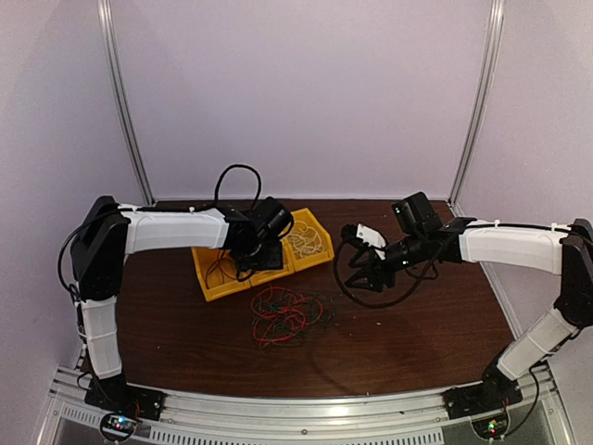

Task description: Untangle the cables

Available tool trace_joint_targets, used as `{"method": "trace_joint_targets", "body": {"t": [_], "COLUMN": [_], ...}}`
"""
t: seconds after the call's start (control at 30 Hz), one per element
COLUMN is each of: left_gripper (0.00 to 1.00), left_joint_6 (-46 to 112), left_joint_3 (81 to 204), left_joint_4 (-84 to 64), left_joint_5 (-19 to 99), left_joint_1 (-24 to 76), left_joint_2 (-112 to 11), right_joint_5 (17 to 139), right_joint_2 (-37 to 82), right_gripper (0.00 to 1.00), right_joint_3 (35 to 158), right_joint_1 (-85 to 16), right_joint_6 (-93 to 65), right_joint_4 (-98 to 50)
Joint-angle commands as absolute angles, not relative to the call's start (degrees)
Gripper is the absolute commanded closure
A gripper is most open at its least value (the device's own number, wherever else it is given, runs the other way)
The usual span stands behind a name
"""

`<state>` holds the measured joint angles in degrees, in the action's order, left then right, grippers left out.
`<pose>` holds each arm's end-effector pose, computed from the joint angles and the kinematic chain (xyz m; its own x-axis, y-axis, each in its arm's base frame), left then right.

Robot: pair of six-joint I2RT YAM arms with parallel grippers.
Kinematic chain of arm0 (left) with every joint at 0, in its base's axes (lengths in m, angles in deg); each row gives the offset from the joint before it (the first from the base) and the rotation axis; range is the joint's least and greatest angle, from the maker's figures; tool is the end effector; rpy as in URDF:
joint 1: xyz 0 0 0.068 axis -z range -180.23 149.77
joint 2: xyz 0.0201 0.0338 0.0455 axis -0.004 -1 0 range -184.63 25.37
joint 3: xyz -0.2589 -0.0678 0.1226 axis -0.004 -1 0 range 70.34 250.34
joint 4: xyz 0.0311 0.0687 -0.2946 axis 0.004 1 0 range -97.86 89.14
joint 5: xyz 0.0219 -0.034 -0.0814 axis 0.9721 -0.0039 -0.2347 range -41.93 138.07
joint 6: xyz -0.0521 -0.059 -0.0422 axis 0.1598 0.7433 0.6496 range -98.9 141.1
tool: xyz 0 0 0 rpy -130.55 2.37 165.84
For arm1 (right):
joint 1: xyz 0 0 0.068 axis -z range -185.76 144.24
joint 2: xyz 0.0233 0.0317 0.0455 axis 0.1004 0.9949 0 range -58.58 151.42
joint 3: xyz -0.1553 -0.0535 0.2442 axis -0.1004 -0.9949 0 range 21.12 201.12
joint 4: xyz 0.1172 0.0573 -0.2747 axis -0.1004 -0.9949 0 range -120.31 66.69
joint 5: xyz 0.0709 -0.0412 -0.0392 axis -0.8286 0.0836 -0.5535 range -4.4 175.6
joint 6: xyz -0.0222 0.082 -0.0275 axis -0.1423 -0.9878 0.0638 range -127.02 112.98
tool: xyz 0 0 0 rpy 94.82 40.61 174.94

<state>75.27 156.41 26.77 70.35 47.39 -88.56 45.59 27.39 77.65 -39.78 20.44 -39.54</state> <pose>0.3517 -0.3407 0.1617 -0.8084 -0.2271 -0.5430 -0.1537 0.9720 -0.1777 0.2833 0.2529 0.2120 -0.1567 -0.5319 -0.8322 -0.9841 0.1557 0.0858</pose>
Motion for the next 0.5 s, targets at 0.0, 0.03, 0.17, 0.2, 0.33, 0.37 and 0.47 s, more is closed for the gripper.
{"method": "trace_joint_targets", "body": {"t": [0.0, 0.03, 0.17, 0.2, 0.33, 0.37, 0.47], "left_gripper": [0.35, 0.36, 0.41, 0.43, 0.58, 0.63, 0.9], "left_joint_6": [75.9, 75.93, 76.73, 76.89, 76.62, 76.42, 76.02], "left_joint_3": [158.28, 158.44, 159.0, 159.09, 159.77, 159.95, 161.41], "left_joint_4": [27.07, 27.04, 27.21, 27.21, 27.21, 27.29, 28.87], "left_joint_5": [72.56, 72.98, 75.32, 75.69, 77.32, 77.82, 79.27], "left_joint_1": [46.73, 46.71, 46.49, 46.38, 45.92, 45.92, 45.87], "left_joint_2": [-90.07, -90.44, -91.71, -91.97, -92.83, -92.96, -93.09], "right_joint_5": [44.82, 44.82, 44.82, 44.76, 44.53, 44.54, 44.64], "right_joint_2": [27.66, 27.69, 27.57, 27.56, 27.73, 27.75, 27.67], "right_gripper": [0.39, 0.39, 0.39, 0.39, 0.39, 0.39, 0.39], "right_joint_3": [78.34, 78.34, 78.34, 78.34, 78.41, 78.41, 78.43], "right_joint_1": [-40.12, -40.08, -40.11, -40.06, -40.05, -40.06, -40.06], "right_joint_6": [21.19, 21.28, 21.26, 21.2, 21.13, 21.11, 21.13], "right_joint_4": [-40.36, -40.36, -40.4, -40.44, -40.53, -40.54, -40.62]}}
